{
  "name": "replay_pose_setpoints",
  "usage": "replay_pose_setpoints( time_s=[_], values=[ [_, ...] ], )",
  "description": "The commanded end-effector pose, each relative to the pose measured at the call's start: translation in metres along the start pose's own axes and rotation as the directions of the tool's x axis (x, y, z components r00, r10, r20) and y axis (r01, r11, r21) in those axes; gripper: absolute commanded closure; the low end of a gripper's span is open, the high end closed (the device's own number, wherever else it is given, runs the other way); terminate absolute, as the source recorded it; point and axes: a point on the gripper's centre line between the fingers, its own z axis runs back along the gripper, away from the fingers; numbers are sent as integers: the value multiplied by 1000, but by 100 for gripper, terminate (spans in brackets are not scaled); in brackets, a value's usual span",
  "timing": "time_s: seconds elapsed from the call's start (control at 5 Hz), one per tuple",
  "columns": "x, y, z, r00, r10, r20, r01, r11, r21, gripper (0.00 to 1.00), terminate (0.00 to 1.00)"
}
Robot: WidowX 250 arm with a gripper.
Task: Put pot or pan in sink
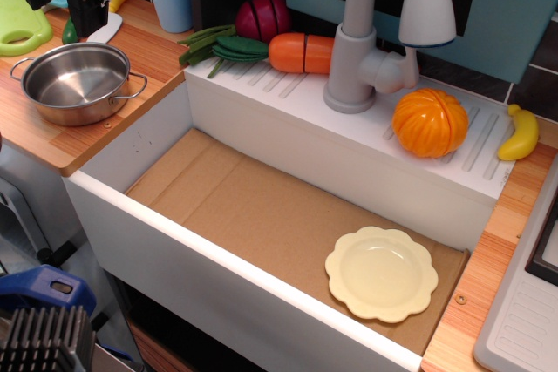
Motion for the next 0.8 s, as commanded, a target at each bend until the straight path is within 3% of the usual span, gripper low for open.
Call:
replay_pose_setpoints(
  time_s=[0.0, 0.6],
  values=[
    [0, 0, 0, 1000, 0, 0, 0, 1000, 0, 0, 0],
    [-6, -1, -36, 999, -41, 33, 42, 998, -35, 0, 0]
  ],
)
